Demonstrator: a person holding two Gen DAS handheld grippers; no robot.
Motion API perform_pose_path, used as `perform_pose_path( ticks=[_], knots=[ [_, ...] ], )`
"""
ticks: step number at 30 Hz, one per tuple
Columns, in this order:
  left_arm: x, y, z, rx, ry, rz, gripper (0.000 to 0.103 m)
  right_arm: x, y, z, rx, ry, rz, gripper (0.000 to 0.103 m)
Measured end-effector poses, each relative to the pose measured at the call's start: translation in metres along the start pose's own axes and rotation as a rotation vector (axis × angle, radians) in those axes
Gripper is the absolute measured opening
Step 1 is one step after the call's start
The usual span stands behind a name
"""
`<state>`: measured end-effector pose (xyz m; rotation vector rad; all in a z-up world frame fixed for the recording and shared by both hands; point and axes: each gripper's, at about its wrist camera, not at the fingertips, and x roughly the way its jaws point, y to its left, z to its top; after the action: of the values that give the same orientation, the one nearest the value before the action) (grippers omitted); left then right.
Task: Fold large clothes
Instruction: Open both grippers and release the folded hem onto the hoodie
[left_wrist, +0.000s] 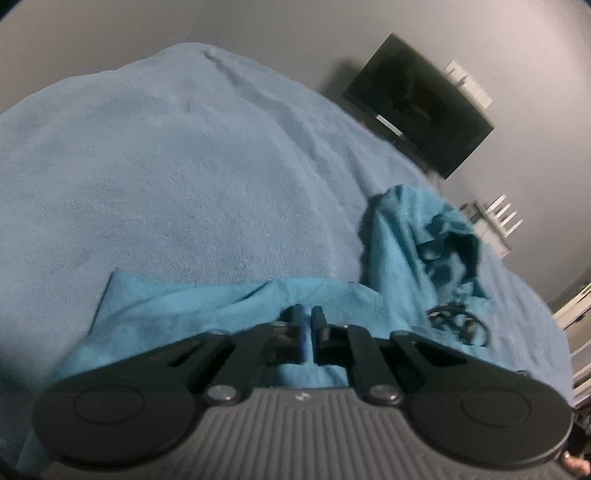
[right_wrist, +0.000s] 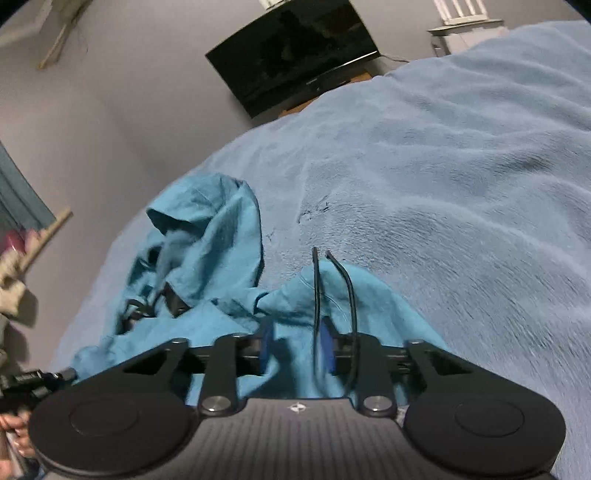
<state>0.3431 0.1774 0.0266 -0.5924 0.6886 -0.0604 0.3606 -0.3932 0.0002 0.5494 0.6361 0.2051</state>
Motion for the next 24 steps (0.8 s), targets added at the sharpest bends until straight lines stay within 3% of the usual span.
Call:
perform_pose_path(
  ticks=[2,3,5,10,15,21,23,24],
  knots=[
    [-0.027,0.002,-0.007,0.005,-0.031,-0.017,0.019,-0.035,0.001,-0.013,-0.043,-0.035,-0.002,0.087],
    [-0.042,0.003,-0.014,0.010,-0.047,-0.028,0.031,-0.051,0.003,-0.020,-0.072,-0.061,-0.004,0.090],
    [-0.078,0.009,-0.027,0.019,-0.075,-0.036,0.040,-0.085,0.001,-0.032,-0.092,-0.080,0.003,0.091],
    [-0.146,0.021,-0.067,0.016,-0.094,-0.018,0.042,-0.163,-0.022,-0.064,-0.010,-0.177,-0.025,0.093],
    [-0.205,0.033,-0.107,-0.016,-0.111,0.051,0.043,-0.227,-0.055,-0.119,0.143,-0.183,-0.020,0.093],
    [-0.255,0.054,-0.153,-0.220,-0.097,0.053,0.043,-0.264,-0.091,-0.184,0.386,-0.167,0.014,0.093],
    [-0.267,0.060,-0.168,-0.291,-0.072,0.055,0.051,-0.268,-0.097,-0.197,0.448,-0.163,0.040,0.093],
    [-0.270,0.063,-0.174,-0.327,-0.061,0.053,0.060,-0.268,-0.098,-0.201,0.463,-0.155,0.053,0.093]
  ],
)
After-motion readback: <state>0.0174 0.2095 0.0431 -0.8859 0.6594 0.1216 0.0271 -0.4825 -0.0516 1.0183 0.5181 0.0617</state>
